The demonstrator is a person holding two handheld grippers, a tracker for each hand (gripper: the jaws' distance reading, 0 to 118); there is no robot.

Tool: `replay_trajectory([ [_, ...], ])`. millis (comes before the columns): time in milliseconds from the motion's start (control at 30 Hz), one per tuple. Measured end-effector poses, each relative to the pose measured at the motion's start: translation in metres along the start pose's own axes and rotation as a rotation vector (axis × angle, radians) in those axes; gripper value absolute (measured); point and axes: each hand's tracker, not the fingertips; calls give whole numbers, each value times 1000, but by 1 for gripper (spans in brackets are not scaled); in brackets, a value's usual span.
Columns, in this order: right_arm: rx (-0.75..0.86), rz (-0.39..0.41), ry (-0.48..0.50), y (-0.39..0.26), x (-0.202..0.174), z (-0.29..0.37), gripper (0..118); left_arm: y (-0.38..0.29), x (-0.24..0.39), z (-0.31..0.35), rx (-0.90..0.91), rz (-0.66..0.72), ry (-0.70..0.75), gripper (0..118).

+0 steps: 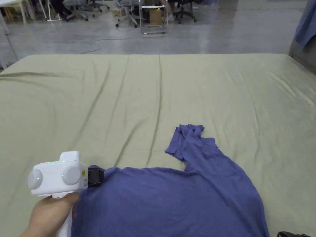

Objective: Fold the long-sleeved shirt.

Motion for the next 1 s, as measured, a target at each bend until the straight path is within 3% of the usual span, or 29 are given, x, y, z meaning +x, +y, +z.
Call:
replay_trajectory([
  [67,-43,8,-18,8,7,-15,0,-2,0,-25,-62,-5,14,105],
  [133,-95,64,-45,23,14,-34,1,-9,7,-7,-45,-9,-40,82],
  [167,-98,92,-76,34,16,-47,20,-12,9,4,0,-49,6,80],
  [200,-115,124,-110,47,19,-63,75,-16,11,15,31,-104,-34,62],
  [233,-126,139,-126,61,23,-79,115,-18,13,25,58,-147,-80,27],
  [267,-114,115,-103,73,33,-95,116,-8,2,21,68,-162,-108,0],
  [333,-99,157,-132,110,43,-138,116,-6,-6,35,50,-114,-133,0],
  [467,-327,132,-211,159,64,-247,116,-2,-8,62,81,-71,-155,0],
  [500,-407,106,-215,153,69,-279,111,-1,-11,64,87,-63,-161,0],
  [533,-462,76,-226,153,71,-296,98,0,-13,66,93,-49,-169,0],
  [567,-510,40,-226,151,71,-310,73,2,-16,70,98,-43,-172,0],
  [600,-524,35,-225,148,70,-317,63,3,-17,72,95,-40,-174,0],
  [667,-475,56,-260,148,59,-312,58,2,-21,76,90,-16,-182,0],
  [700,-480,78,-273,150,53,-310,25,3,-22,77,85,3,-189,0],
  [733,-449,114,-230,149,48,-299,0,4,-23,79,74,28,-201,0],
  [800,-397,153,-249,146,40,-274,0,0,-21,88,78,49,-225,0],
  [900,-301,99,-195,154,36,-233,0,-1,-20,109,101,62,-236,0],
  [1000,-167,125,-145,157,26,-171,0,-6,-20,141,149,71,-266,0],
])
